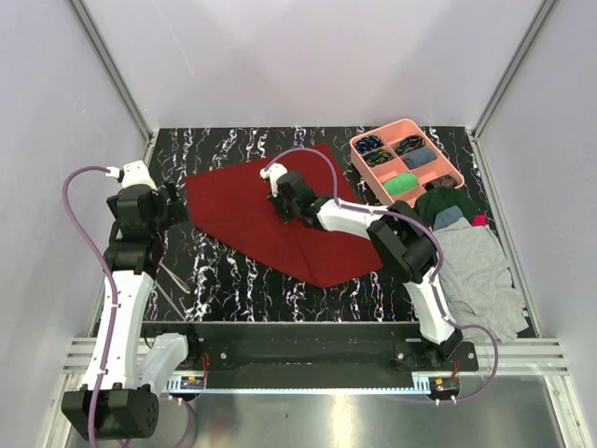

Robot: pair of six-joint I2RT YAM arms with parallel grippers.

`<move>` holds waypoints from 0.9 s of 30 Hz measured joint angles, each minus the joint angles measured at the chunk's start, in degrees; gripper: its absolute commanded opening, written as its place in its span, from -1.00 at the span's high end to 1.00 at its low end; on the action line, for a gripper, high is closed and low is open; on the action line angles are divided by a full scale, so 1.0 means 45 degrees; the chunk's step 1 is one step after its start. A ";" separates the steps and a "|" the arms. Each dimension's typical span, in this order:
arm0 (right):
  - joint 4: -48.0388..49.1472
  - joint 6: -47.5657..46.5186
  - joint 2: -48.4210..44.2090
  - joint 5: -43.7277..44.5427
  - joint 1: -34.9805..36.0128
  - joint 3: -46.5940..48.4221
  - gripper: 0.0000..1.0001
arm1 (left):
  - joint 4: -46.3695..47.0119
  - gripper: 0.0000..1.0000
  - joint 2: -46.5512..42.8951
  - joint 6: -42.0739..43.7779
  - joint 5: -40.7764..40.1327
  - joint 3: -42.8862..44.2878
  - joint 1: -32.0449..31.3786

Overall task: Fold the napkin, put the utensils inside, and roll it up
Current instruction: Fold the napkin

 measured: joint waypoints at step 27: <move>-0.1506 -0.1015 0.4211 0.1185 -0.3405 0.6917 1.00 | 0.0005 -0.97 0.0758 0.0000 0.0209 -0.0010 0.0000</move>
